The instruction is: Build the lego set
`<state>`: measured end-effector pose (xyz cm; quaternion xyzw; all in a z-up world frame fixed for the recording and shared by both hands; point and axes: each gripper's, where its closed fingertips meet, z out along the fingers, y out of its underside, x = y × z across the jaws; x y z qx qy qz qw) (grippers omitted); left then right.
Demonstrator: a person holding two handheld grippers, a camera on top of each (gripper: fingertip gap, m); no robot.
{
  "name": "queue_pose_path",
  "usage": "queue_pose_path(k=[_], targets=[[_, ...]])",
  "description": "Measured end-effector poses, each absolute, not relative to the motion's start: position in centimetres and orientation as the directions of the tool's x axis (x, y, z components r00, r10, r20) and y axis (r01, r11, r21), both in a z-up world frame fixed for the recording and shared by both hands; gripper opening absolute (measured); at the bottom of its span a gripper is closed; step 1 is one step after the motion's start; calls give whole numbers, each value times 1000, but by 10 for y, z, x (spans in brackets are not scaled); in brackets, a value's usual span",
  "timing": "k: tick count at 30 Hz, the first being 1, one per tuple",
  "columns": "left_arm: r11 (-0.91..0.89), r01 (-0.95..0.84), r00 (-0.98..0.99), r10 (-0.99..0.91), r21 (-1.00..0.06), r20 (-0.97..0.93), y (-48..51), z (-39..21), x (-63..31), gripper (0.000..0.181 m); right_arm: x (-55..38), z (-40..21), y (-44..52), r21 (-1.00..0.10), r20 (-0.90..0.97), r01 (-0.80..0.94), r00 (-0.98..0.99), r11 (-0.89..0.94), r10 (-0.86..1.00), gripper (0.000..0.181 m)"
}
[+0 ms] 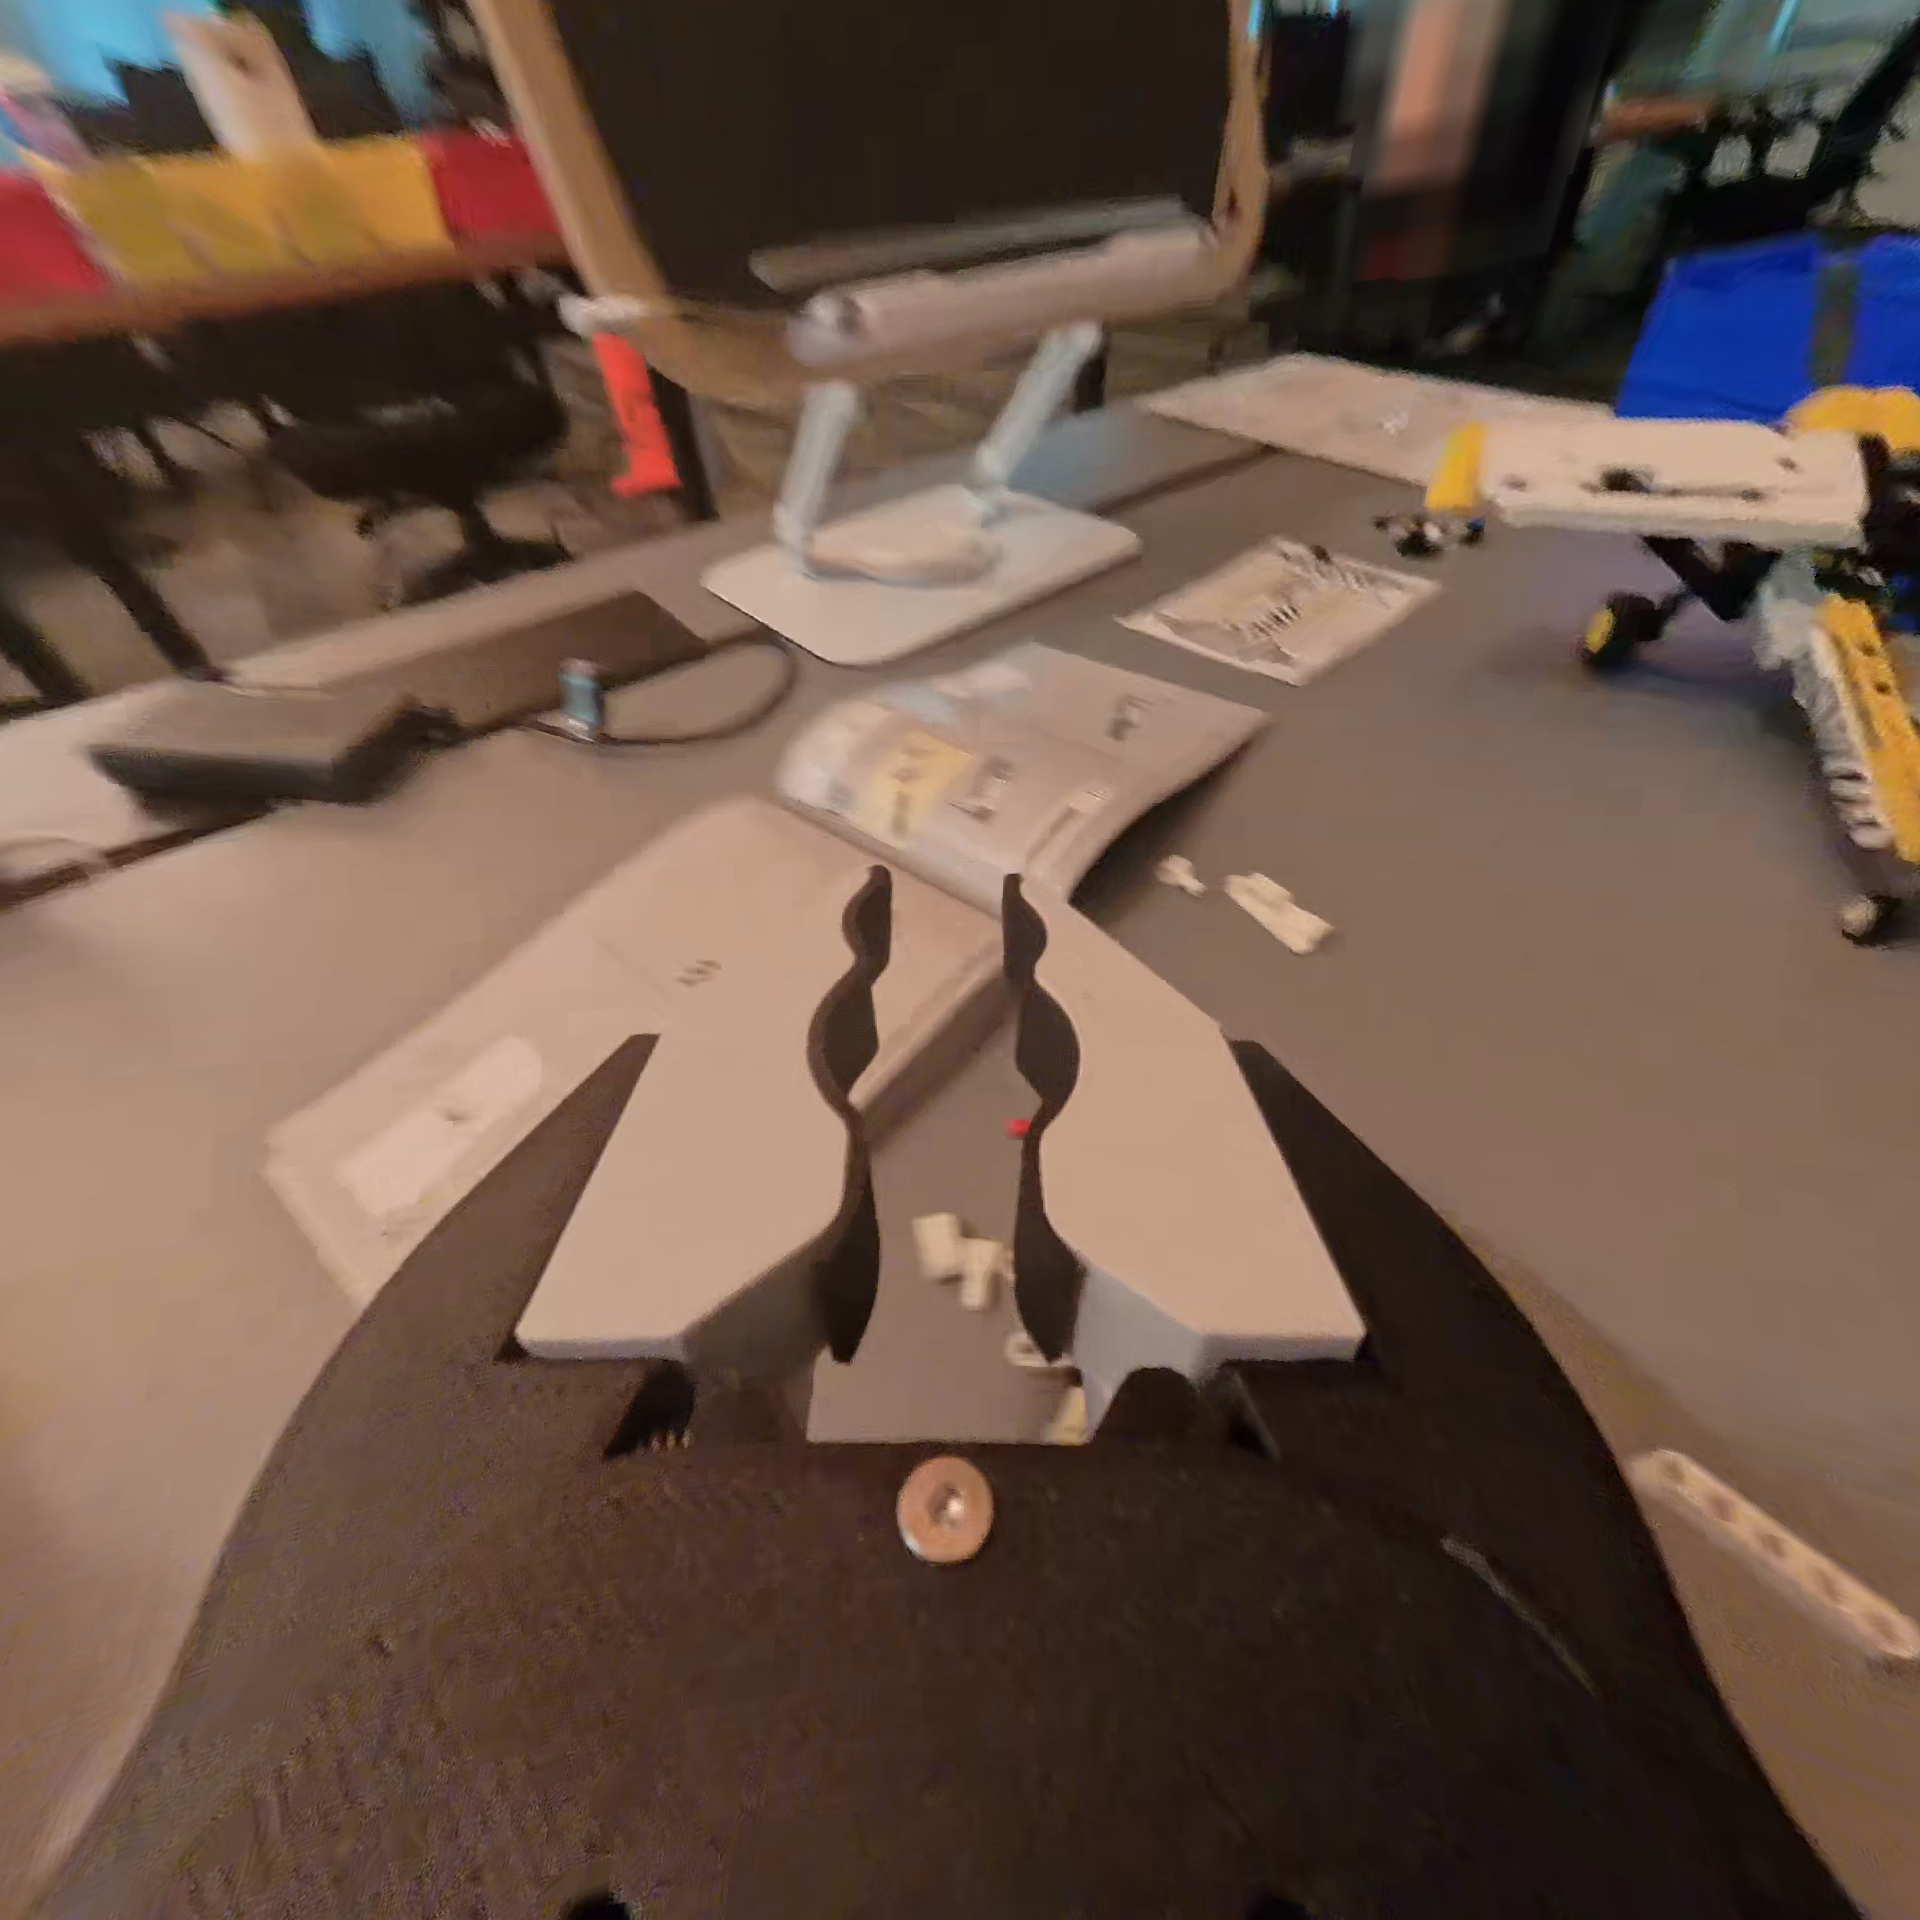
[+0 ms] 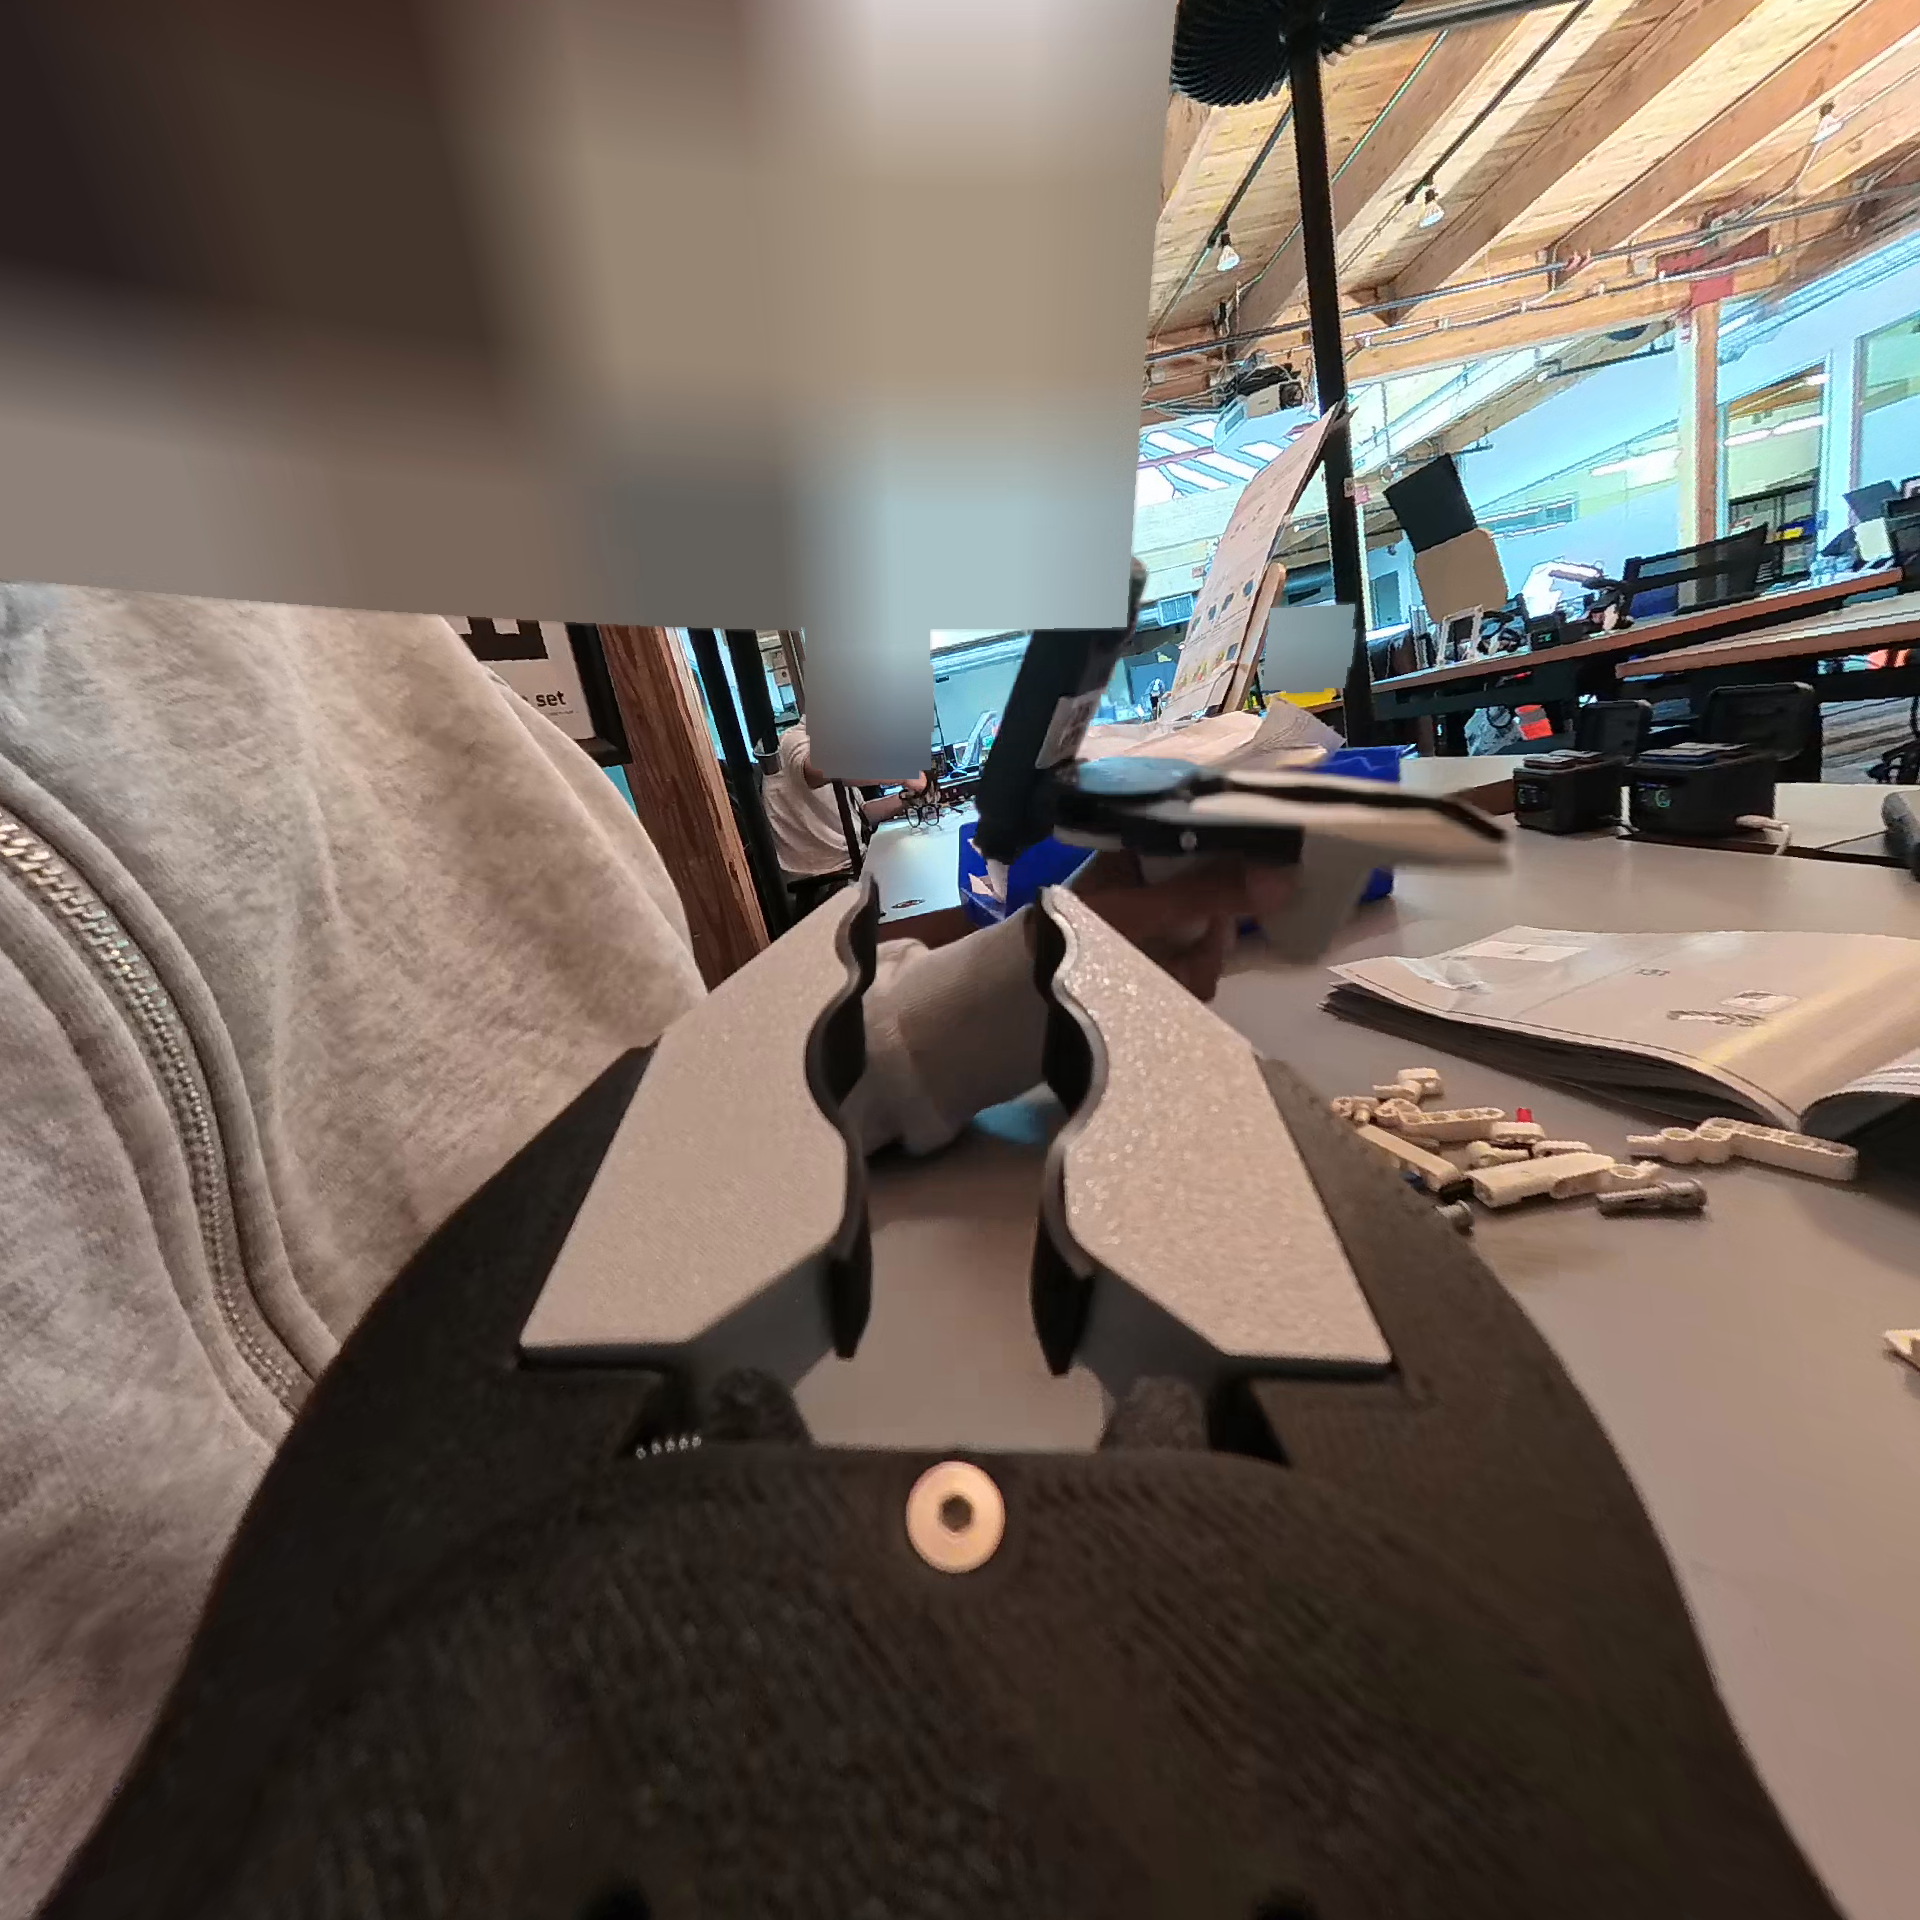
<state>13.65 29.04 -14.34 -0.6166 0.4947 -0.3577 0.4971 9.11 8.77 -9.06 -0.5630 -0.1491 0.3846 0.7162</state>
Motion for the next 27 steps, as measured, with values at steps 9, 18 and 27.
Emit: queue_pose_path(k=[9, 18, 27], targets=[[-105, -550, 121, -992, -828, 45, 228, -208, 159, 34, 91, -91, 88, -921, -220, -384, 660, 70, 719, 29], [14, -706, 142, -977, -708, -160, 238, -232, 149, 24, 92, -90, 88, -920, -216, -385, 661, 77, 719, 28], [18, -677, 81, -992, -736, -98, 226, -229, 154, 8, 91, -90, 88, -921, -212, -381, 662, 79, 719, 28]])
